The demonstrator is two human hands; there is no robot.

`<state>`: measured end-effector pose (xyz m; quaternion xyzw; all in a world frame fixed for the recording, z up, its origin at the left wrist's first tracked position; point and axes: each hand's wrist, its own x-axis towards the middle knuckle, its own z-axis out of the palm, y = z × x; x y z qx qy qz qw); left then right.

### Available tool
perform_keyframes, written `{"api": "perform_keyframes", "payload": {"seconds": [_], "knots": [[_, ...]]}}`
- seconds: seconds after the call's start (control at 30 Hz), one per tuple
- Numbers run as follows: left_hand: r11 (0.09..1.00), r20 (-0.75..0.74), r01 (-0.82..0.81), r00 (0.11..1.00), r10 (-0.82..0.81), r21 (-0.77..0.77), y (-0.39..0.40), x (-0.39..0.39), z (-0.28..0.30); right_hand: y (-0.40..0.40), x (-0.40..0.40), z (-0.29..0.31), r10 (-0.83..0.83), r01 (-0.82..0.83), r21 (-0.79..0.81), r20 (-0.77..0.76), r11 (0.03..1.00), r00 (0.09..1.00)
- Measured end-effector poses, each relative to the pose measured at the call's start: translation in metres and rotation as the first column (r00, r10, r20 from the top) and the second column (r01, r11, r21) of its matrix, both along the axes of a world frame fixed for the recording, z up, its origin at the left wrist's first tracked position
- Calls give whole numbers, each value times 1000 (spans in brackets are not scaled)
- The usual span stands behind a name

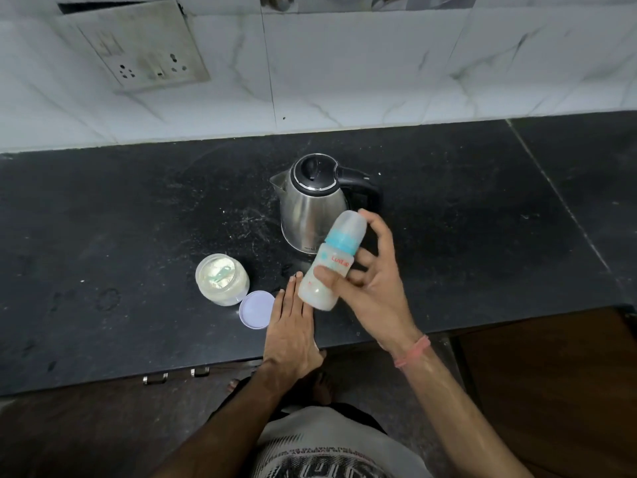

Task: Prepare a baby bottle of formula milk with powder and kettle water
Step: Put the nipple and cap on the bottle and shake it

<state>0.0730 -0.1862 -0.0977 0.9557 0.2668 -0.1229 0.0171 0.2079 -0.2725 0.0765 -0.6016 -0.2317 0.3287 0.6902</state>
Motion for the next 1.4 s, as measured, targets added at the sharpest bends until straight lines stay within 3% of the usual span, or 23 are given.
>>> {"api": "perform_keyframes", "payload": {"seconds": [0.07, 0.17, 0.23, 0.4, 0.43, 0.53, 0.6, 0.63, 0.73, 0.77, 0.87, 0.93, 1.0, 1.1, 1.17, 1.27, 1.3, 1.33, 1.4], "knots": [[1000, 10, -3, 1000, 3, -4, 1, 0, -2, -4, 3, 4, -8, 7, 48, 19, 999, 1000], [1000, 42, -28, 999, 28, 6, 0, 0, -3, -2, 6, 5, -280, 295, 152, -108, 943, 954], [1000, 43, -27, 999, 26, 8, 0, 0, -3, -1, 4, 0, -343, 355, 125, -110, 926, 933], [1000, 30, -7, 1000, 7, -17, 0, 0, -4, -8, -10, -8, 21, -21, -13, 5, 1000, 1000], [1000, 17, -3, 1000, 4, -11, 0, 0, -4, -8, -8, -6, 14, -14, 19, -4, 1000, 1000], [1000, 8, -23, 1000, 23, 8, -1, 1, -2, -2, 1, 0, -242, 259, 153, -122, 954, 963], [999, 17, -32, 999, 31, 11, -1, 1, -1, 1, 5, 1, -344, 362, 162, -130, 918, 930], [1000, 14, -30, 999, 30, 5, -1, 0, -1, 1, 7, 0, -305, 316, 135, -94, 939, 948], [1000, 10, -18, 1000, 19, -16, 0, 1, -2, -4, 20, 1, 106, -106, 21, 3, 994, 994], [1000, 7, -20, 1000, 21, -21, 0, 1, -2, -6, 24, 2, 135, -135, 30, 1, 990, 991], [999, 2, -33, 999, 33, -11, 0, 1, -1, -3, 34, 6, -151, 170, 151, -128, 974, 980], [999, -4, -33, 999, 33, -16, -1, 1, 1, 0, 34, 4, -246, 280, 172, -191, 945, 950], [999, -9, -31, 999, 31, -17, -1, 1, 3, -1, 29, 0, -164, 181, 104, -154, 978, 974], [999, -2, -20, 1000, 20, -46, 0, 1, 2, -9, 25, -5, 182, -182, 2, -35, 983, 983], [999, 0, -22, 1000, 22, -31, 0, 2, 2, -11, 26, -2, 134, -131, 70, -36, 989, 990], [999, -10, -32, 999, 32, -9, -1, 2, 3, -3, 22, 1, -203, 230, 151, -176, 962, 963], [999, -12, -32, 999, 32, -8, -1, 3, 3, -2, 19, -1, -253, 282, 143, -190, 949, 949], [999, -12, -31, 999, 30, -9, -1, 3, 3, -2, 17, -2, -251, 273, 120, -174, 954, 952], [999, 2, -26, 1000, 26, -23, -1, 3, 2, -6, 17, -5, -66, 72, 49, -106, 996, 992]]}}
